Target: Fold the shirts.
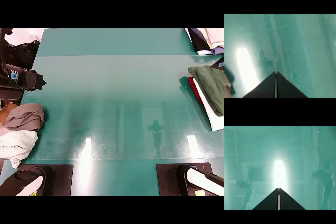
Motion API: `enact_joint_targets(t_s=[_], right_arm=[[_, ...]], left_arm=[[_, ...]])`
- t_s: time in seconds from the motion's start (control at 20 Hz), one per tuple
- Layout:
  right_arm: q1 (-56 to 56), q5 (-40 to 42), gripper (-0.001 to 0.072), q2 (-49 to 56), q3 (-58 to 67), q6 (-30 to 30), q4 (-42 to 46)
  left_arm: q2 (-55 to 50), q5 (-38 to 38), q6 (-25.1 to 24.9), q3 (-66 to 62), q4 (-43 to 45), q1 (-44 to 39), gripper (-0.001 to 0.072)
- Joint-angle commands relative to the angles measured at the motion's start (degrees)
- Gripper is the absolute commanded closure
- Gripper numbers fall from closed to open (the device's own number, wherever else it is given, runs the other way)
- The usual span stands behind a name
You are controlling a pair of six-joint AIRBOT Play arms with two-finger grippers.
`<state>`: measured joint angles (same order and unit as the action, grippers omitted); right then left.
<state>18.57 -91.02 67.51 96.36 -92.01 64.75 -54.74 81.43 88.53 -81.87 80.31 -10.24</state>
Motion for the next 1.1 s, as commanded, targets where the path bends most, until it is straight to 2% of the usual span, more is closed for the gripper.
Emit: enact_joint_targets(t_s=[0.0, 0.4, 0.8, 1.0, 1.05], right_arm=[[-2.43, 2.69, 0.0697, -0.07, 0.0, -0.02, -0.11], [-2.38, 3.08, 0.0697, -0.07, 0.0, -0.02, -0.17], [-2.38, 2.99, 0.0697, -0.07, 0.0, 0.02, -0.13], [-2.38, 3.04, 0.0697, -0.07, 0.0, 0.02, -0.13], [-2.38, 3.1, 0.0697, -0.07, 0.0, 0.04, -0.13]], left_arm=[[0.0, -0.02, -0.02, 0.02, 0.0, 0.04, 0.0671], [0.0, -0.07, -0.07, 0.02, 0.02, 0.04, 0.0672], [0.0, -8.59, -0.02, 0.02, 0.04, 0.04, 0.0672], [-0.02, -9.38, -0.09, 0.02, 0.26, 0.04, 0.067], [0.0, -7.48, -1.2, 0.02, 0.83, 0.04, 0.0462]])
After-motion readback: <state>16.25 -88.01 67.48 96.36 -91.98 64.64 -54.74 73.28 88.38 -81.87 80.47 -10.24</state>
